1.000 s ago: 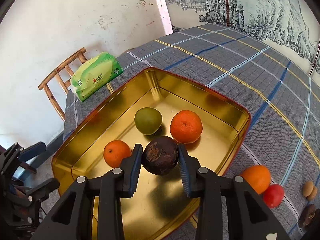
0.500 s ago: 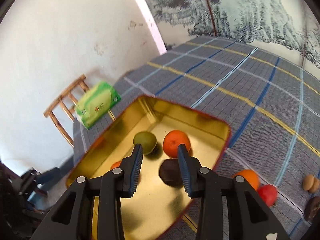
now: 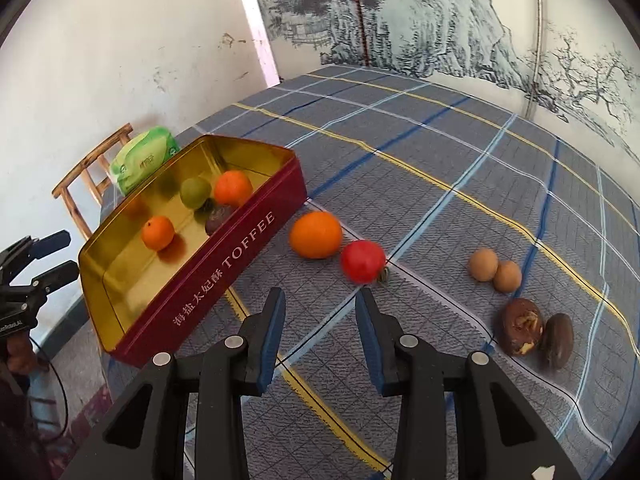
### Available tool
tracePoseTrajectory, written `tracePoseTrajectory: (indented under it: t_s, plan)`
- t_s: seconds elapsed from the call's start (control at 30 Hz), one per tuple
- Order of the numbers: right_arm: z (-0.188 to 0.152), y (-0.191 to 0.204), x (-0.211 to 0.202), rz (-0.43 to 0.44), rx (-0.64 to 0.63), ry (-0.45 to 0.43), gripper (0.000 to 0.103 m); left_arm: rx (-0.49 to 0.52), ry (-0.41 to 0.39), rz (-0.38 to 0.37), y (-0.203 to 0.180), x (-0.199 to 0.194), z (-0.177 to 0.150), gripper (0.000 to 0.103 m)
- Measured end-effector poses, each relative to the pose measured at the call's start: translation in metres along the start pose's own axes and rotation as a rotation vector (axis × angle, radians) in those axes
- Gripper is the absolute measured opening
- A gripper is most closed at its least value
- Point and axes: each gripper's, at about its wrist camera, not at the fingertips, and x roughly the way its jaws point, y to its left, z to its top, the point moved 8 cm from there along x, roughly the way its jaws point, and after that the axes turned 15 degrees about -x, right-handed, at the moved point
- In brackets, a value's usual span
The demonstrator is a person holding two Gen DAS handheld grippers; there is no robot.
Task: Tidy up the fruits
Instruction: 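Grasp the large orange beside the red fruit with the right gripper, then move the left gripper toward the dark brown fruits while the right holds the orange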
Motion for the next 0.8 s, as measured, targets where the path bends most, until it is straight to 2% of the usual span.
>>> tracePoseTrajectory:
  t_s: [0.13,0.2,0.37,0.47,0.5,0.53,0.6,0.7,0.8]
  plan:
    - [0.017,0.003,0.017,0.004,-0.076,0.005,0.036,0.021,0.001,-0.001,-0.007,-0.001,-0.001,0.068]
    - [0.024,0.002,0.028,-0.020,-0.120,0.025,0.044,0.022,0.005,0.000,-0.008,0.000,-0.001,0.069]
    - [0.035,-0.001,0.060,-0.029,-0.211,0.089,0.048,0.024,0.027,0.006,-0.009,0.009,-0.002,0.070]
    - [0.035,0.000,0.078,-0.020,-0.243,0.136,0.048,0.028,0.038,0.010,-0.010,0.013,-0.003,0.070]
    - [0.035,0.001,0.081,-0.020,-0.251,0.146,0.039,0.030,0.039,0.011,-0.010,0.013,-0.003,0.070]
    - [0.035,0.001,0.081,-0.026,-0.247,0.149,0.039,0.032,0.039,0.014,-0.011,0.013,-0.003,0.070]
    - [0.039,0.002,0.067,-0.043,-0.229,0.097,0.039,0.032,0.035,0.010,-0.011,0.012,-0.002,0.070]
    - [0.034,-0.003,0.019,-0.073,-0.163,-0.008,0.039,0.045,0.020,-0.005,-0.016,0.007,0.002,0.070]
    - [0.000,-0.025,-0.030,-0.144,-0.065,-0.059,0.039,0.082,0.012,-0.044,-0.030,0.002,0.005,0.070]
